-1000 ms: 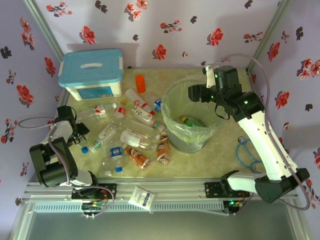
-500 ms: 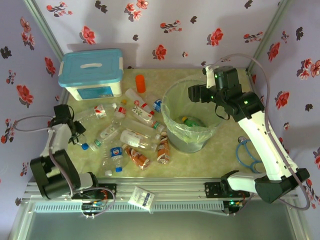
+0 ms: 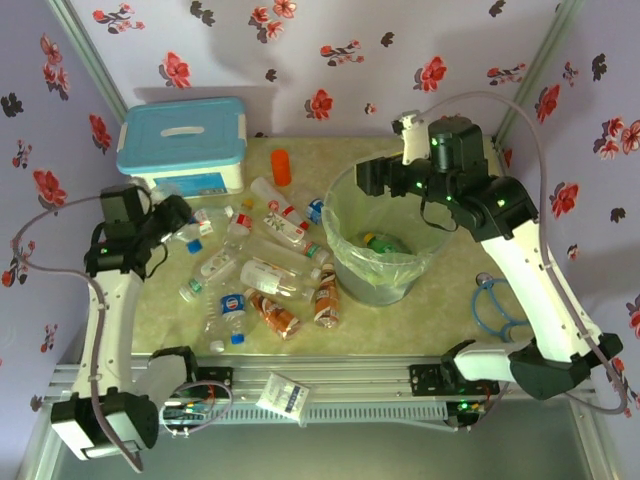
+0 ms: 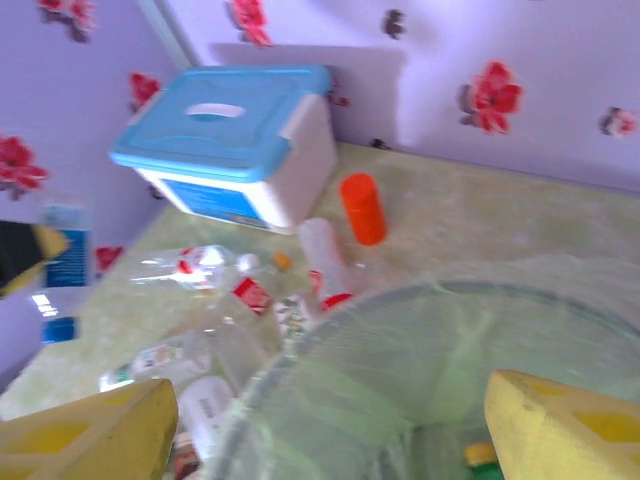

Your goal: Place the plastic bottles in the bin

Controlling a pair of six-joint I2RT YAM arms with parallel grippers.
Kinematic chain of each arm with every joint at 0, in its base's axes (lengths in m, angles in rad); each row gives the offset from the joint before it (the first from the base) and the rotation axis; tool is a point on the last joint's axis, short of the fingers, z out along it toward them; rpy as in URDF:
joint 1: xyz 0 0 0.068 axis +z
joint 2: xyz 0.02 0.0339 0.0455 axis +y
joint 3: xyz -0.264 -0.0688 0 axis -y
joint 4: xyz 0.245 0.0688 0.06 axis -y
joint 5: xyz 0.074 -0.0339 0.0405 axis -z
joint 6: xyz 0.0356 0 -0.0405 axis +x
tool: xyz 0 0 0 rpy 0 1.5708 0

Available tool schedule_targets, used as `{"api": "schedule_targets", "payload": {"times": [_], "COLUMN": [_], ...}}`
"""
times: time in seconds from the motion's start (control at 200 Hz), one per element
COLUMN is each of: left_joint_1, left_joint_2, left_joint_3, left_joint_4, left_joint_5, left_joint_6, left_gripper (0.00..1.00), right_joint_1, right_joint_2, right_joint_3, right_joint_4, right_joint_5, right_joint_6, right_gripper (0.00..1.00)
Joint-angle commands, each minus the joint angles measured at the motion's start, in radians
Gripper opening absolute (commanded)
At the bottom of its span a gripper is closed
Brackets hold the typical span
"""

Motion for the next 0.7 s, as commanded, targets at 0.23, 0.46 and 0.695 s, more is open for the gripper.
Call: {"api": "schedule_targets", "payload": {"times": [0.23,0.46,0.695], "left_joint_1": [-0.357,-0.432,-0.466], "left_joint_2": [0.115,0.184,0.197], "left_joint_3": [-0.005,-0.094,-0.065], "left_joint_4": [0.492,0.828,0.773], "left_joint_5": [0.289,0.412,0.401], "left_joint_6": [-0.073,-0.104,0.016], "left_gripper": [0.52,0.50,0.50], "right_joint_1": [0.073,0.079,0.066], "right_joint_2": [0.140,0.178,0.246], "right_joint_3": [0.042,0.019,0.091], "right_joint_4": [0.163,0.247,0.153], "right_joint_5": [-0.184,-0.240,-0.163], "right_joint_6": [0.169,0.225,0.243], "right_gripper": [0.81,0.81,0.87]}}
